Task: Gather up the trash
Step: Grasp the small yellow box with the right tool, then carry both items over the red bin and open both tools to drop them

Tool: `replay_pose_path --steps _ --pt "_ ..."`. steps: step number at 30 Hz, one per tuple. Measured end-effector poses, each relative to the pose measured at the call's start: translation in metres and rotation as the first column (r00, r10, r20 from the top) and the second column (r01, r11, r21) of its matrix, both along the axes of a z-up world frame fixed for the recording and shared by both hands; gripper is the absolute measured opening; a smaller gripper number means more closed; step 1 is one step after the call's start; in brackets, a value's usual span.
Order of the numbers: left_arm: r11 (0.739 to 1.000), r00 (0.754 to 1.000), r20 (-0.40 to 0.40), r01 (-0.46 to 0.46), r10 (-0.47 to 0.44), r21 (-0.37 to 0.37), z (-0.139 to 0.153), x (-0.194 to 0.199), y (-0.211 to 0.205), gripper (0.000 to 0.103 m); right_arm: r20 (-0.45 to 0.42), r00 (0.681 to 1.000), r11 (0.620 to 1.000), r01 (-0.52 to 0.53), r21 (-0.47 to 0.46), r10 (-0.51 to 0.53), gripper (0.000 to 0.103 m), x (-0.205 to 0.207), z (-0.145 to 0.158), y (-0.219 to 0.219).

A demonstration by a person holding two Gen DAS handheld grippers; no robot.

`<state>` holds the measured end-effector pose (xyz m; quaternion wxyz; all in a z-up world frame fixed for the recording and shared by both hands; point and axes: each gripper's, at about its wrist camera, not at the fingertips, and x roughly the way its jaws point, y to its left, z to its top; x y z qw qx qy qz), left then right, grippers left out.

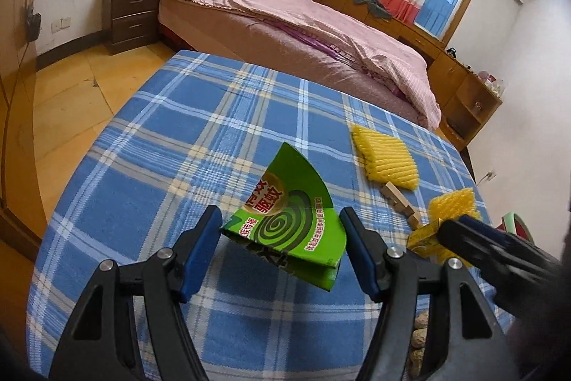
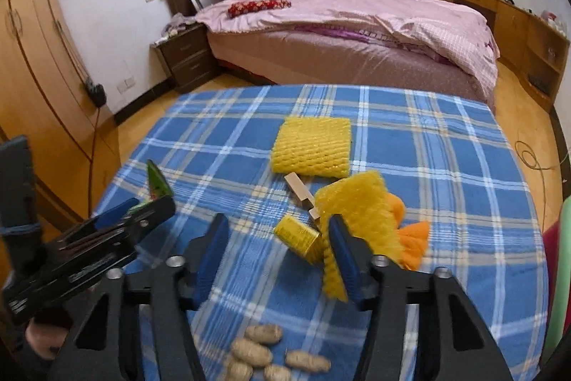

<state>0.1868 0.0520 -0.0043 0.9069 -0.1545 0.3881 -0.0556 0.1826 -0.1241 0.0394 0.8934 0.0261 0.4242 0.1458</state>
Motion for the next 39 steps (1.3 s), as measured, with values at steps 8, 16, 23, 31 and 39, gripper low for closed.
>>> replay_pose_path --steps 8,16,23,31,39 --pt "1.0 1.0 0.009 0.027 -0.026 -0.003 0.001 0.0 -0.005 0.068 -0.044 0.999 0.999 -0.019 -0.026 0.018 0.029 0.01 -0.021 0.006" --pt "0.999 0.998 0.023 0.052 -0.052 -0.008 0.002 -0.001 -0.012 0.068 -0.016 0.999 0.997 -0.031 0.076 0.032 0.017 -0.023 -0.005 -0.007" --pt "0.997 0.996 0.045 0.074 -0.075 0.017 0.011 -0.009 -0.022 0.068 0.034 0.999 0.991 -0.025 0.128 0.021 0.017 -0.061 0.016 -0.017" --pt "0.993 0.991 0.062 0.114 -0.116 0.035 0.037 -0.033 -0.042 0.068 0.079 0.995 0.97 0.036 0.24 -0.056 0.017 -0.101 0.038 -0.056" --pt "0.981 0.979 0.056 0.194 -0.194 0.009 0.053 -0.058 -0.075 0.068 0.101 0.977 0.937 0.146 0.318 -0.186 0.017 -0.136 0.049 -0.111"
